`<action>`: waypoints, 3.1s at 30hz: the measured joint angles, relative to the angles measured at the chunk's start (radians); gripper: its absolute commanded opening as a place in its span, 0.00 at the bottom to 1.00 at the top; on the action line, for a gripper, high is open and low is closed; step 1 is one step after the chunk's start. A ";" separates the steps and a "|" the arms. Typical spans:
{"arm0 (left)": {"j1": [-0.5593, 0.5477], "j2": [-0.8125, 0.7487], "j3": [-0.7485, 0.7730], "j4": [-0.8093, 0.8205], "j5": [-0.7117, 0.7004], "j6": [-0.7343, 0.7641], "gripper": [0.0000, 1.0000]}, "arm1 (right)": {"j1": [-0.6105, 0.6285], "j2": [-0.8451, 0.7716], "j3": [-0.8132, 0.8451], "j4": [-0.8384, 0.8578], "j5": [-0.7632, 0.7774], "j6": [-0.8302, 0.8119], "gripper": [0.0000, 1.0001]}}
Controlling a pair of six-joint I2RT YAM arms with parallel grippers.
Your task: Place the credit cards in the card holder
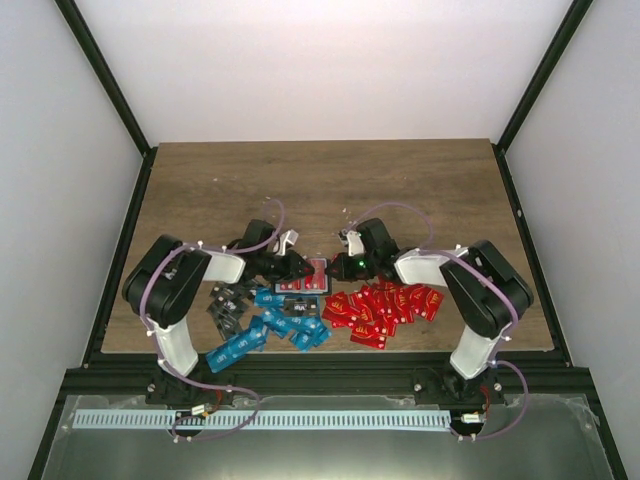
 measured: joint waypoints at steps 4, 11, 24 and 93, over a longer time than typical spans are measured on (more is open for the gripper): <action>-0.012 -0.021 -0.001 -0.013 -0.027 -0.007 0.32 | 0.001 -0.048 -0.006 -0.011 0.006 0.000 0.01; -0.027 -0.097 -0.001 -0.124 -0.110 0.033 0.61 | 0.001 -0.143 -0.006 -0.055 0.043 -0.007 0.02; -0.029 -0.370 -0.002 -0.418 -0.350 0.126 0.93 | 0.001 -0.246 -0.025 -0.092 0.059 -0.016 0.04; -0.098 -0.366 -0.111 -0.350 -0.495 0.055 0.78 | 0.151 0.203 0.167 0.005 -0.119 -0.033 0.01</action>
